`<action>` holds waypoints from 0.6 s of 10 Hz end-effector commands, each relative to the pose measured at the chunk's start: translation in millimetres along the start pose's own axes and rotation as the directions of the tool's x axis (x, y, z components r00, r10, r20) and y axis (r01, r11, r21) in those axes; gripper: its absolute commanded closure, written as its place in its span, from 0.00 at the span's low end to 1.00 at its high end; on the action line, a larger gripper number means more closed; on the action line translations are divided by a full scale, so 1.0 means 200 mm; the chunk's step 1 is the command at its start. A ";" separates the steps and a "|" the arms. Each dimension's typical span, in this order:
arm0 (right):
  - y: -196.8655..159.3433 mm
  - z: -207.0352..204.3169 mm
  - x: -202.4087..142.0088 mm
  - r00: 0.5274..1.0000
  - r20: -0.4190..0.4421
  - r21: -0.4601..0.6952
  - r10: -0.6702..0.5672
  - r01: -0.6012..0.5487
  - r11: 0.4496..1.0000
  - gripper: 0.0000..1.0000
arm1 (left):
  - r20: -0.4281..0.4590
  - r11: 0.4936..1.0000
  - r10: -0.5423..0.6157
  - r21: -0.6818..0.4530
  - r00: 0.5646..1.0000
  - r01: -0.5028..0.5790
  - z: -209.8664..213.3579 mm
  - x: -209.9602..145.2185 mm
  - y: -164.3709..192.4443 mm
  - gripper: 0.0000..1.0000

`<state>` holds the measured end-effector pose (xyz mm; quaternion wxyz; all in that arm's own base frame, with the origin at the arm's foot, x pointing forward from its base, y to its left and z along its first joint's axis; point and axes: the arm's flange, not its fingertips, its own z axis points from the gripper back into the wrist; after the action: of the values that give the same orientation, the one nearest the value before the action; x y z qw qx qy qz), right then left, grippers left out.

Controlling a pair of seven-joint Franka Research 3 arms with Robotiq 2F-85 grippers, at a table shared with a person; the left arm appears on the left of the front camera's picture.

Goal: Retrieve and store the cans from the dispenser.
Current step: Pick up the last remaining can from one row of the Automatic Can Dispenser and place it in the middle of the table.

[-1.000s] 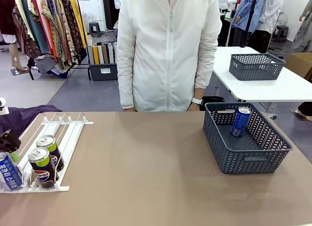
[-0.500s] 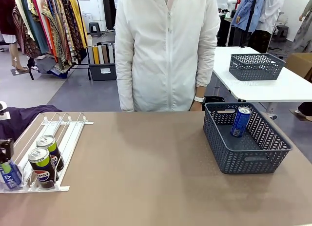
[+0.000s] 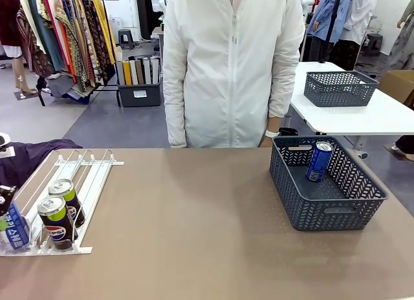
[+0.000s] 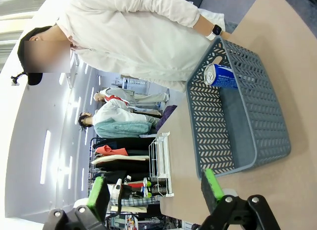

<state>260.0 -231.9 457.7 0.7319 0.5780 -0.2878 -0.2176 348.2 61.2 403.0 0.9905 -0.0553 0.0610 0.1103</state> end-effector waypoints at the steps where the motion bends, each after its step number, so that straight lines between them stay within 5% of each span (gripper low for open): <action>1: 0.02 -0.01 0.01 1.000 0.013 0.026 0.004 -0.004 1.000 0.00 | 0.022 1.000 -0.023 0.004 0.999 0.023 -0.01 -0.01 0.01 1.00; 3: 0.02 -0.01 0.01 1.000 0.013 0.026 0.004 -0.004 1.000 0.00 | 0.017 1.000 -0.022 -0.008 1.000 0.022 -0.01 -0.02 0.01 1.00; 5: 0.02 -0.01 0.01 1.000 0.013 0.026 0.004 -0.004 1.000 0.00 | 0.007 0.999 -0.032 -0.012 0.999 0.032 -0.01 -0.02 0.00 0.00; 6: 0.02 -0.01 0.01 1.000 0.013 0.026 0.004 -0.004 1.000 0.00 | 0.007 0.999 -0.035 -0.007 0.999 0.035 -0.01 -0.03 0.00 0.00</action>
<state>260.0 -231.9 457.7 0.7319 0.5780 -0.2878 -0.2176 348.3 60.4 403.1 0.9913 -0.0561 0.0608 0.1020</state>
